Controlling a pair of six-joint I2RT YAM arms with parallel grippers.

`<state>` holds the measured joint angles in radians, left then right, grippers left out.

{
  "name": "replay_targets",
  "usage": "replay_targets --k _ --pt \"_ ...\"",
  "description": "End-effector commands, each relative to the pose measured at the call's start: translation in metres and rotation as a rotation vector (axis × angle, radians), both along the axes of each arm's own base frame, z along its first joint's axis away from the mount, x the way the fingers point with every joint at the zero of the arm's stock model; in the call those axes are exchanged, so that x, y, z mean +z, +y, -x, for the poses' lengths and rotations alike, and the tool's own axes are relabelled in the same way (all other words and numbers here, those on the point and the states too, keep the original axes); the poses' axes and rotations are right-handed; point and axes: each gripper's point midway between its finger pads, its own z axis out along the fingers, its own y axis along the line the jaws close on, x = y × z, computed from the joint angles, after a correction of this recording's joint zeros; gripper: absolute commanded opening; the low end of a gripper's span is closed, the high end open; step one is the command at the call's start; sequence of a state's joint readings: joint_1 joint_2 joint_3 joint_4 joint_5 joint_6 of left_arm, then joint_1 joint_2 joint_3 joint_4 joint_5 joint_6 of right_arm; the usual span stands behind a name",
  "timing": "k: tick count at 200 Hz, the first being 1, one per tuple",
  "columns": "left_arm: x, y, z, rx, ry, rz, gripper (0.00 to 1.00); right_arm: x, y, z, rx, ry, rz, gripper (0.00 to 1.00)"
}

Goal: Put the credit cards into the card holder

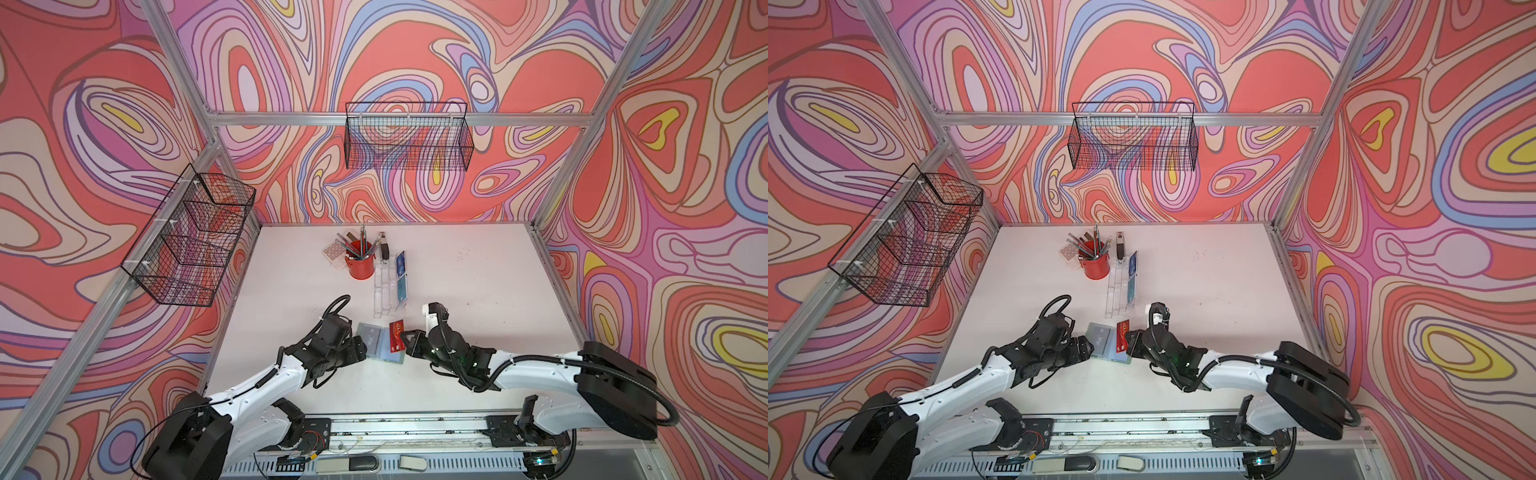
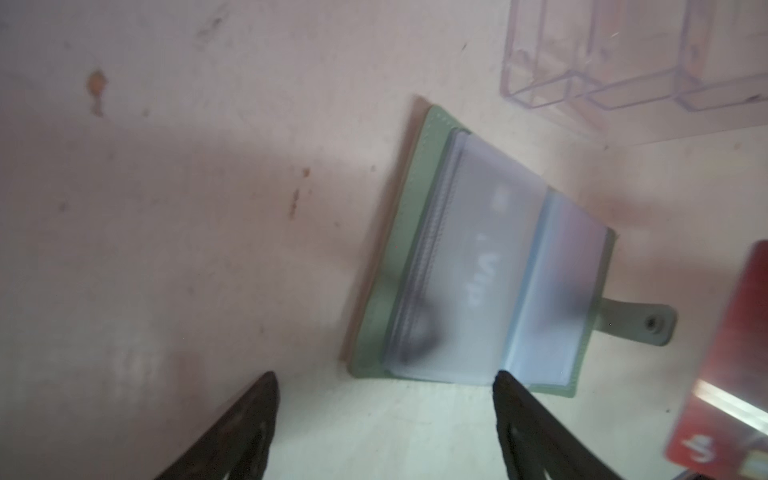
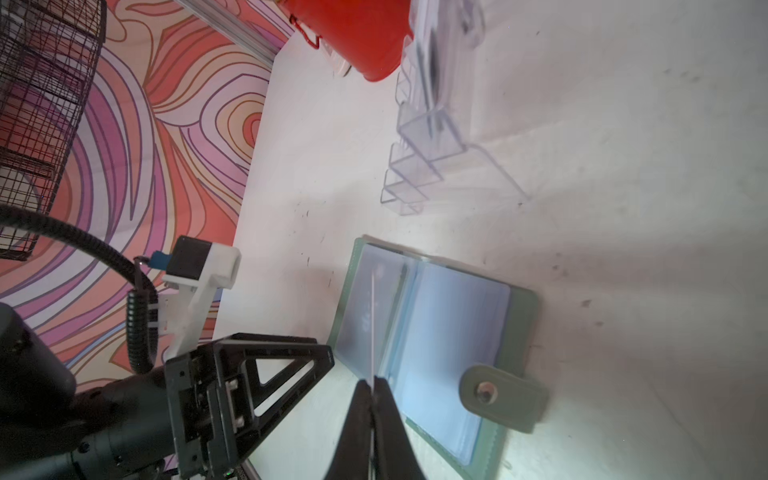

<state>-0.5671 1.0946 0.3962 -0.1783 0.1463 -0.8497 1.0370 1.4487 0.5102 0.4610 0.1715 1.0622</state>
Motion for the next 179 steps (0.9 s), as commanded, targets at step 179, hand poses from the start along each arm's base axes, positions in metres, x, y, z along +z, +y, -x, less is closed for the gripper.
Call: replay_targets --k 179 --pt "0.004 -0.016 0.010 -0.024 0.008 0.054 0.85 -0.060 0.005 -0.032 -0.074 0.101 -0.019 0.00"
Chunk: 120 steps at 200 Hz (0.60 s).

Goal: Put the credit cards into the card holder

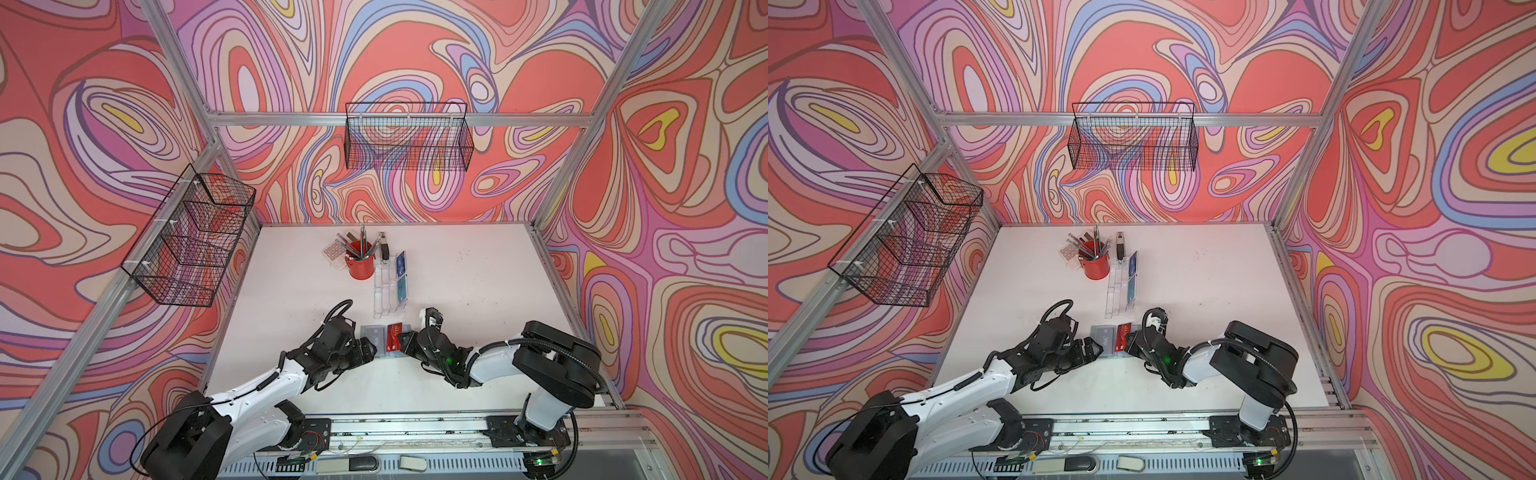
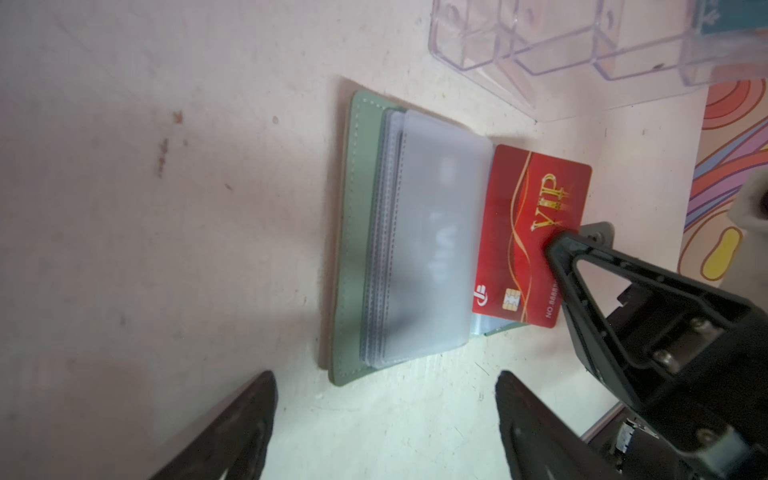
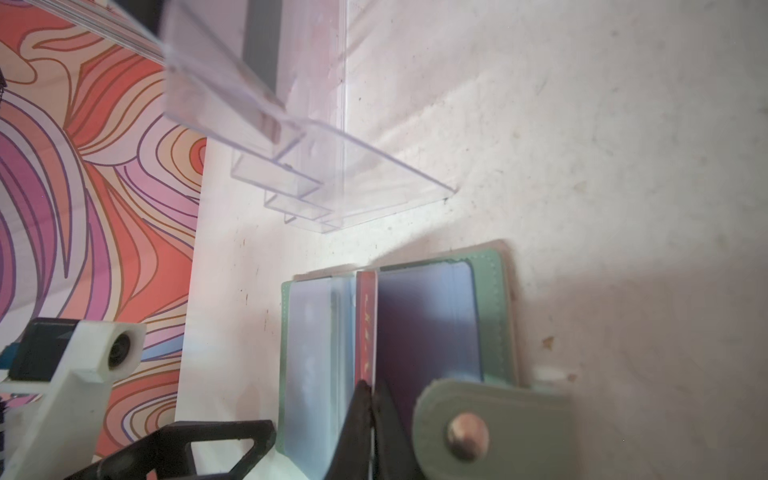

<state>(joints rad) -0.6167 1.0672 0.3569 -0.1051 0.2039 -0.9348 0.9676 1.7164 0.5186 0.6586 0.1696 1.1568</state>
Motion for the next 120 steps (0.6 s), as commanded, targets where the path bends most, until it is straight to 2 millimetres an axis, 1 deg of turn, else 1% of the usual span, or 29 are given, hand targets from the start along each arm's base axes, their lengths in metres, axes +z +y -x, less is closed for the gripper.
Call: replay_targets --k 1,21,36,53,96,120 --pt "-0.001 0.005 -0.001 -0.008 -0.004 -0.055 0.85 -0.001 0.010 -0.001 0.040 0.006 -0.016 0.00" --pt "-0.004 0.002 -0.003 -0.022 0.009 -0.063 0.85 0.007 0.020 -0.001 0.077 -0.007 -0.044 0.00" --pt "-0.008 0.000 -0.004 -0.028 0.021 -0.071 0.85 0.008 0.021 -0.001 0.084 -0.010 -0.045 0.00" --pt "-0.012 -0.002 -0.006 -0.035 0.031 -0.077 0.85 0.005 0.019 -0.001 0.081 -0.009 -0.031 0.00" --pt "-0.017 -0.008 -0.007 -0.052 0.044 -0.067 0.84 0.019 0.014 -0.001 0.071 -0.034 -0.031 0.00" --pt "-0.016 -0.007 -0.007 -0.050 0.039 -0.068 0.84 0.020 0.014 -0.001 0.076 -0.038 -0.035 0.00"
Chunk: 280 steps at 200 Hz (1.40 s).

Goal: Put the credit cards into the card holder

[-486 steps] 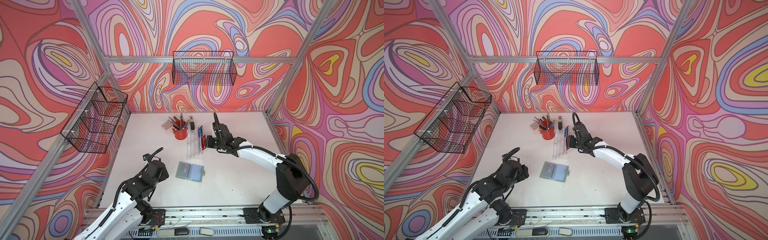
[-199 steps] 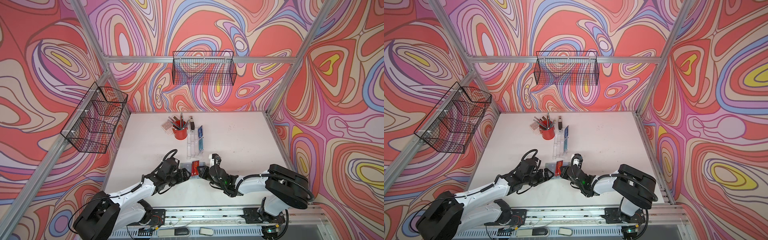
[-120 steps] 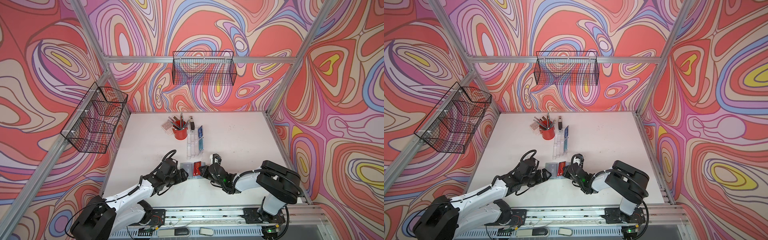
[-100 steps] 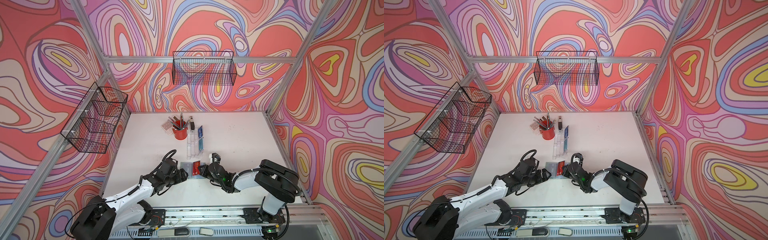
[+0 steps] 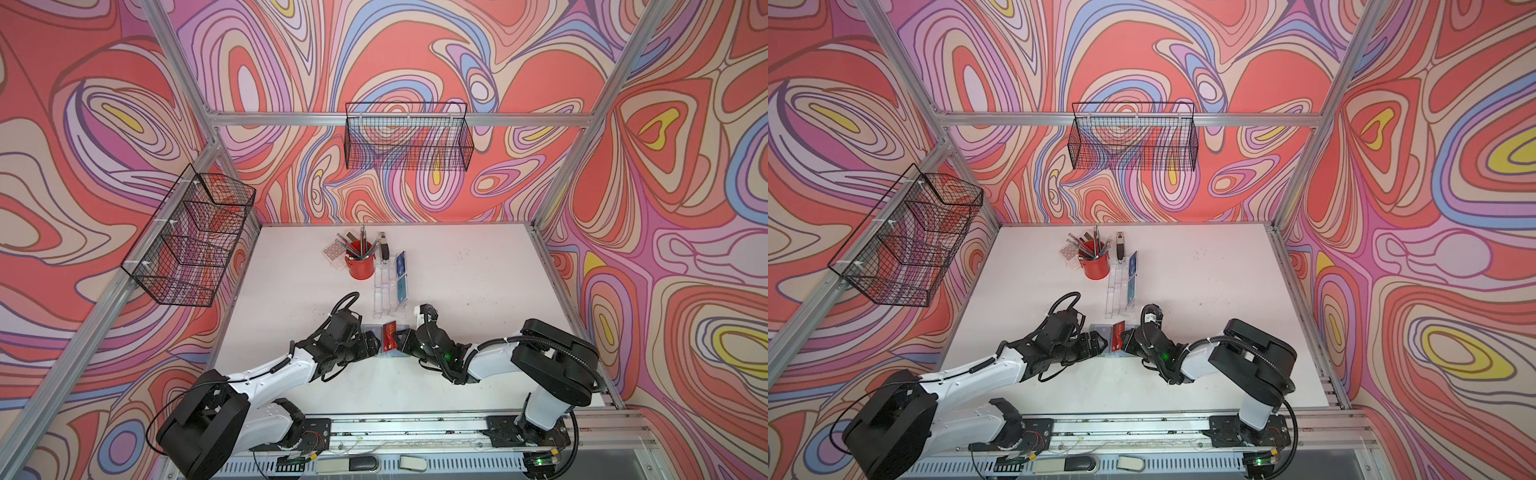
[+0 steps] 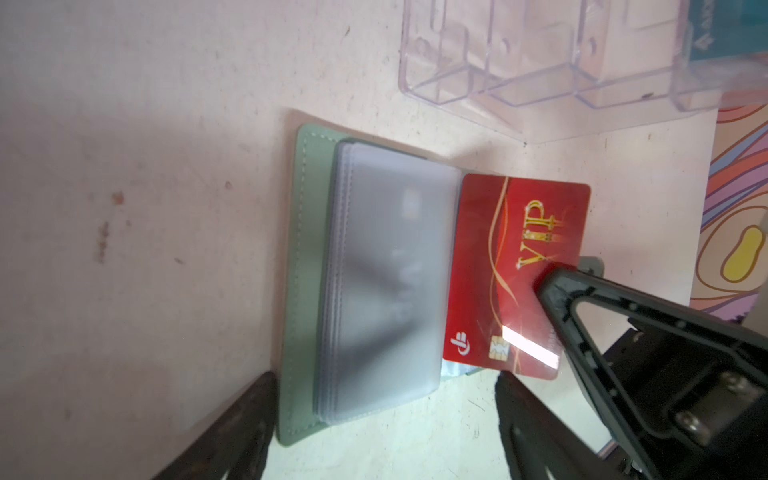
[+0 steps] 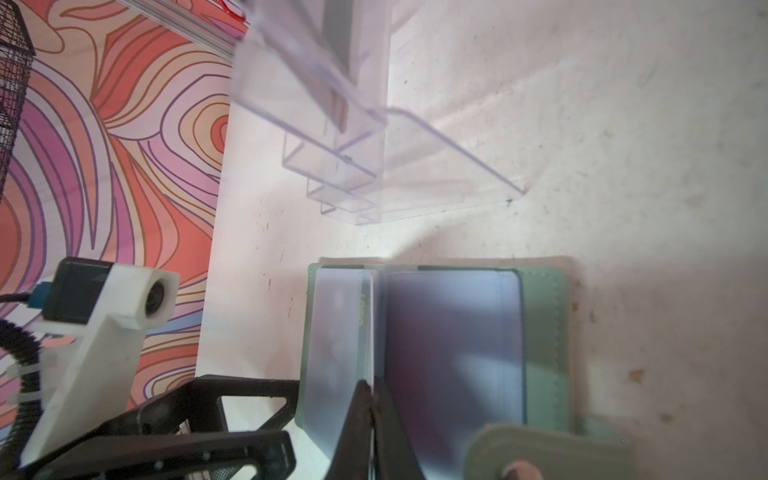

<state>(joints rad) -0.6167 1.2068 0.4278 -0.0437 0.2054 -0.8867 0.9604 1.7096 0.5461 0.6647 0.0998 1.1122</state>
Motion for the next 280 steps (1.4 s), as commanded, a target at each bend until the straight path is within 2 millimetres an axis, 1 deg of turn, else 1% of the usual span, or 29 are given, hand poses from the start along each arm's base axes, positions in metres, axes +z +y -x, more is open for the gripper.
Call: replay_targets --k 1,16,46,105,138,161,169,171,173,192,255,280 --pt "-0.015 0.007 0.012 -0.011 0.055 -0.048 0.84 0.007 0.000 -0.001 0.001 -0.015 -0.010 0.00" --pt "-0.015 0.007 0.012 -0.010 0.054 -0.048 0.84 0.004 0.002 -0.001 0.008 -0.010 -0.007 0.00" --pt "-0.014 0.008 0.012 -0.010 0.052 -0.047 0.84 0.005 0.006 -0.002 0.020 -0.014 -0.018 0.00" --pt "-0.011 0.008 0.011 -0.006 0.042 -0.049 0.84 0.022 0.007 0.000 0.025 -0.052 -0.032 0.00" --pt "-0.010 0.009 0.010 -0.001 0.037 -0.051 0.84 0.015 0.010 -0.002 0.027 -0.039 -0.020 0.00" --pt "-0.010 0.009 0.011 -0.004 0.039 -0.050 0.84 0.002 0.014 -0.001 0.036 -0.018 -0.019 0.00" --pt "-0.010 0.009 0.011 -0.003 0.039 -0.049 0.84 0.004 0.015 -0.002 0.033 -0.018 -0.029 0.00" --pt "-0.009 0.009 0.011 -0.003 0.039 -0.048 0.84 -0.005 0.014 -0.001 0.034 -0.006 -0.015 0.00" --pt "-0.009 0.009 0.011 -0.003 0.039 -0.048 0.84 -0.008 0.014 -0.001 0.034 -0.003 -0.010 0.00" --pt "-0.009 0.009 0.011 -0.003 0.037 -0.048 0.84 -0.015 0.013 -0.001 0.029 0.009 -0.004 0.00" --pt "-0.007 0.010 0.012 -0.005 0.031 -0.044 0.84 -0.019 0.011 -0.001 0.017 0.015 -0.003 0.00" --pt "-0.007 0.011 0.012 -0.002 0.031 -0.047 0.84 -0.021 0.006 0.000 0.000 0.020 0.002 0.00"
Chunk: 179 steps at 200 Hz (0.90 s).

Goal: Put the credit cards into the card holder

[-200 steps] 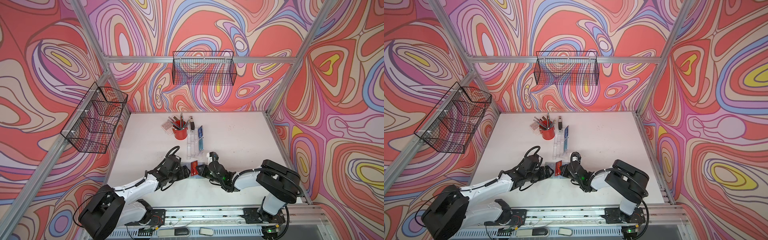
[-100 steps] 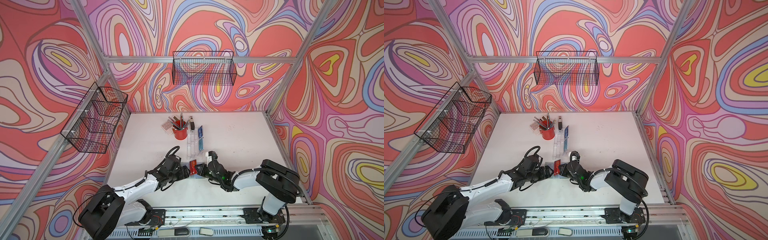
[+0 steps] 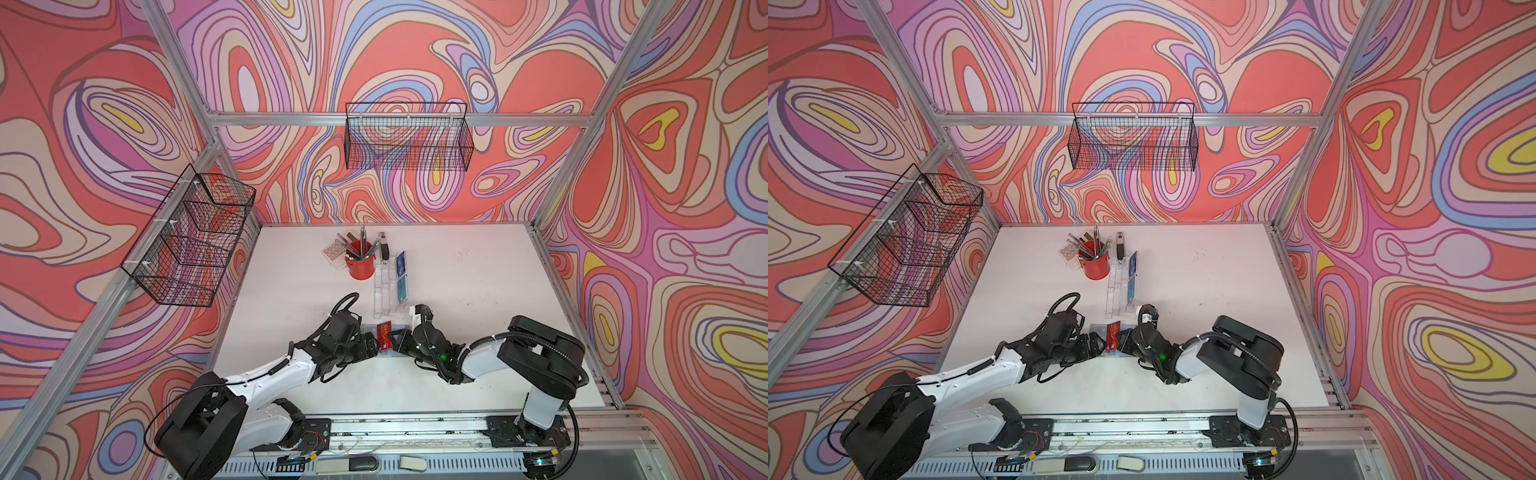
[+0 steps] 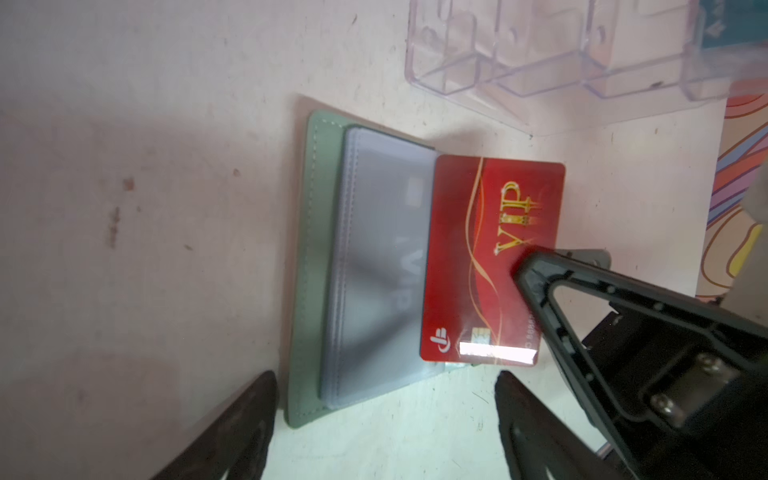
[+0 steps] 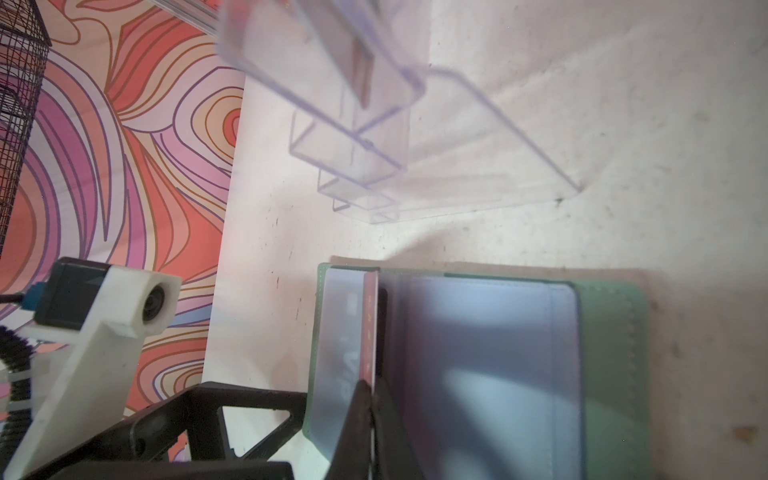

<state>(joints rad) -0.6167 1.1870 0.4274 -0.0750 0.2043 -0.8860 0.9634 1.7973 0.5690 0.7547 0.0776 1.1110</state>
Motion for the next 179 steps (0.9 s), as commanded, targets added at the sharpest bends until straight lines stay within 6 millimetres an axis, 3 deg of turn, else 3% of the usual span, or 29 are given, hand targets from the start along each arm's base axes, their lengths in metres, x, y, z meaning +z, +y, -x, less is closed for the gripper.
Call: replay_targets --k 1,68,127,137,179 --pt "-0.008 0.008 0.009 -0.002 0.022 -0.039 0.84 -0.013 -0.007 0.003 -0.023 0.026 0.028 0.00" --pt "-0.007 0.009 0.008 0.003 0.017 -0.038 0.84 -0.015 -0.021 0.005 -0.058 0.033 0.055 0.00" --pt "-0.007 0.008 0.009 0.003 0.020 -0.037 0.84 -0.016 -0.021 0.007 -0.048 0.036 0.058 0.00" --pt "-0.007 0.008 0.009 0.002 0.019 -0.038 0.84 -0.005 -0.020 0.007 -0.046 0.020 0.033 0.00" --pt "-0.007 0.009 0.008 0.004 0.016 -0.040 0.84 -0.003 -0.023 0.007 -0.048 0.018 0.042 0.00"
